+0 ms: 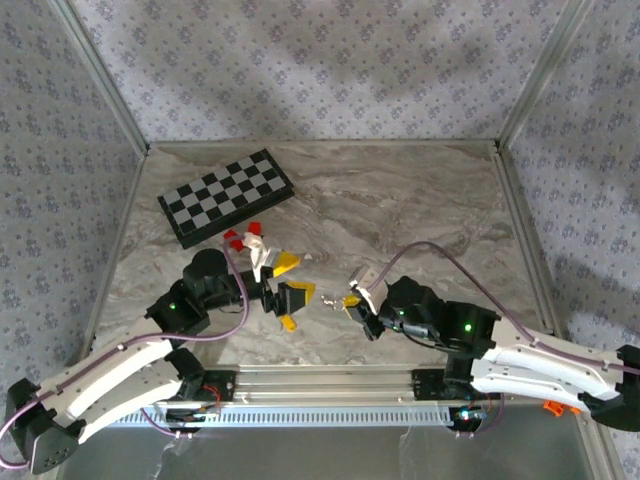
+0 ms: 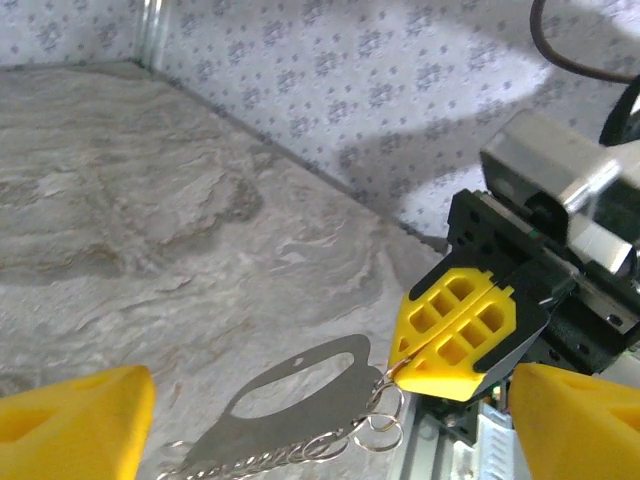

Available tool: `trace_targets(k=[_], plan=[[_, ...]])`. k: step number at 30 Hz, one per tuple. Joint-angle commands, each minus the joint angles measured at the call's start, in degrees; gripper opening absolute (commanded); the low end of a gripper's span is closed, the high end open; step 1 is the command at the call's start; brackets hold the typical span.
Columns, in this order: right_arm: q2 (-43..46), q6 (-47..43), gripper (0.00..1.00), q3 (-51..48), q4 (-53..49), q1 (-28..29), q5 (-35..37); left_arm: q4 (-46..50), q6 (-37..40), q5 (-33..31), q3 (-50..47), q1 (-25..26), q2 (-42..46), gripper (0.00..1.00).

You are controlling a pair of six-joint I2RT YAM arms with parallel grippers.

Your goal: Put the keys on the keyring

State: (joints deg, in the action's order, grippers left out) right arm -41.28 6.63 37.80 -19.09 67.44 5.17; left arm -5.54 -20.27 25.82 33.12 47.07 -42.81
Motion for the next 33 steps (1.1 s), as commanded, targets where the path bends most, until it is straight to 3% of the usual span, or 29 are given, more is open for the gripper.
trace_targets(k=[1, 10, 16, 22, 33], plan=[[2.3, -8.2, 0.0, 3.5, 0.7, 0.4, -6.5, -3.2, 1.0, 5.7, 2.0, 1.0, 0.6, 0.86], [6.3, -10.9, 0.0, 3.2, 11.9, 0.4, -19.3, -5.8, 3.5, 12.6, 4.1, 4.6, 3.5, 0.55], [9.3, -10.5, 0.0, 0.7, 19.1, 0.4, -20.6, -3.6, 5.6, 13.7, 6.1, 6.5, 3.3, 0.38], [9.9, -10.1, 0.0, -0.8, 22.7, 0.5, -18.0, -3.7, 6.2, 13.1, 5.5, 8.0, 2.5, 0.35], [9.9, -9.4, 0.0, -2.0, 25.6, 0.5, -21.4, -4.1, 13.6, 14.4, 7.2, 13.6, 2.1, 0.34]])
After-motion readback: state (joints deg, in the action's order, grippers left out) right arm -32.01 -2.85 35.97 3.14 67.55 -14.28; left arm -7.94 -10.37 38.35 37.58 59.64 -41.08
